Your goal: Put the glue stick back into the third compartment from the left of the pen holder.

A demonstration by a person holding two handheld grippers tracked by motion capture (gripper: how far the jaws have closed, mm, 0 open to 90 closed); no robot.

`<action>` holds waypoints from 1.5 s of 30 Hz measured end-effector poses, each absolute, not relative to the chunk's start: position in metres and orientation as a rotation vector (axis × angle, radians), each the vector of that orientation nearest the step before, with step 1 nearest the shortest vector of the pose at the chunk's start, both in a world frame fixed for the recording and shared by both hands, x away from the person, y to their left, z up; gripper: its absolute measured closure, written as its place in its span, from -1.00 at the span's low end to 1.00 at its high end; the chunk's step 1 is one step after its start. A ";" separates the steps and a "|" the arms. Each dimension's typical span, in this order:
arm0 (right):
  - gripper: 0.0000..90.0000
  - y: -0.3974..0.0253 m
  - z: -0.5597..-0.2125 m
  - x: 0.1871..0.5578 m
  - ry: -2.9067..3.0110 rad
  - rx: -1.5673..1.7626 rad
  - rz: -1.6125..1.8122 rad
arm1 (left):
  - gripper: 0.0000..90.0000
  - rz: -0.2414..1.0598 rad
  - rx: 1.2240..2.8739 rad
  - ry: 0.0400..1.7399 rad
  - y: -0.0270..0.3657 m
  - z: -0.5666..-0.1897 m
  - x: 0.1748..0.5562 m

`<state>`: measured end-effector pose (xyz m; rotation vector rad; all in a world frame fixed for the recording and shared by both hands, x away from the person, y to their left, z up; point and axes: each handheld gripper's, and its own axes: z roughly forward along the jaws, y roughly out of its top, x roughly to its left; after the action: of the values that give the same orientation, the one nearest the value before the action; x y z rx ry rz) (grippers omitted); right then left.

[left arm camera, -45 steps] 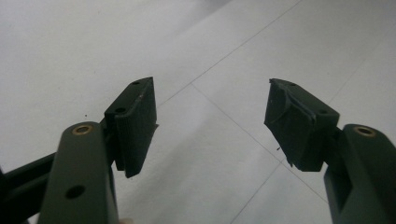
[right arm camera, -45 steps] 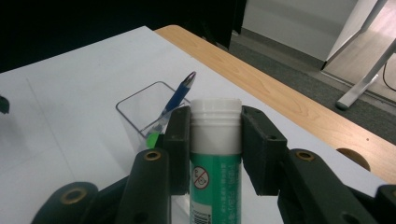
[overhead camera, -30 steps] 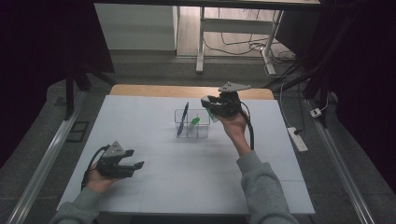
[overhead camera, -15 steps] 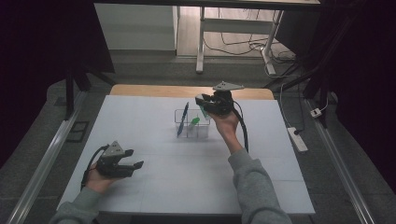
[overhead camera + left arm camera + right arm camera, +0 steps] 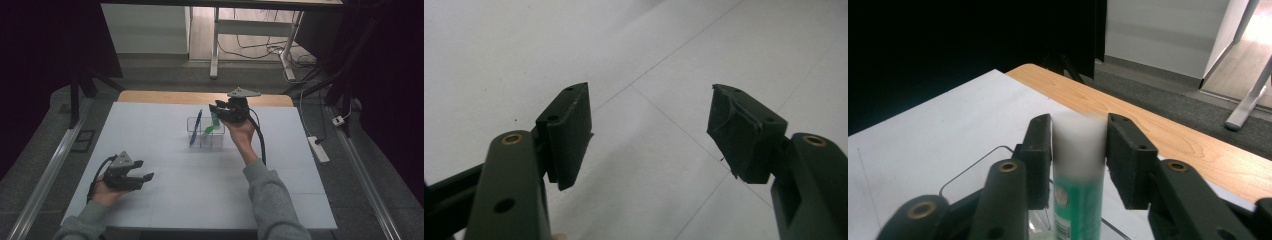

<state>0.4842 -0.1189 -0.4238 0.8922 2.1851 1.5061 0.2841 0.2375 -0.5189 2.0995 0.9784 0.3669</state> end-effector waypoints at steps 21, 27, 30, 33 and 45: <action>0.08 -0.148 -0.427 0.471 2.238 0.901 1.433 | -0.25 0.370 2.106 0.977 0.236 -0.519 0.284; 0.02 -0.160 -0.429 0.463 2.275 0.892 1.410 | -0.25 0.369 2.103 0.980 0.237 -0.519 0.284; -0.01 -0.165 -0.430 0.457 2.293 0.891 1.393 | -0.25 0.370 2.105 0.981 0.237 -0.519 0.285; -0.01 -0.172 -0.431 0.450 2.301 0.885 1.405 | -0.25 0.371 2.105 0.982 0.237 -0.519 0.284; -0.03 -0.199 -0.437 0.421 2.338 0.880 1.383 | -0.25 0.374 2.106 0.975 0.236 -0.519 0.284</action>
<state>0.4210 -0.1992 -0.4374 0.8798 2.3384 1.3826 0.2835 0.2361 -0.5185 2.1062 0.9753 0.3742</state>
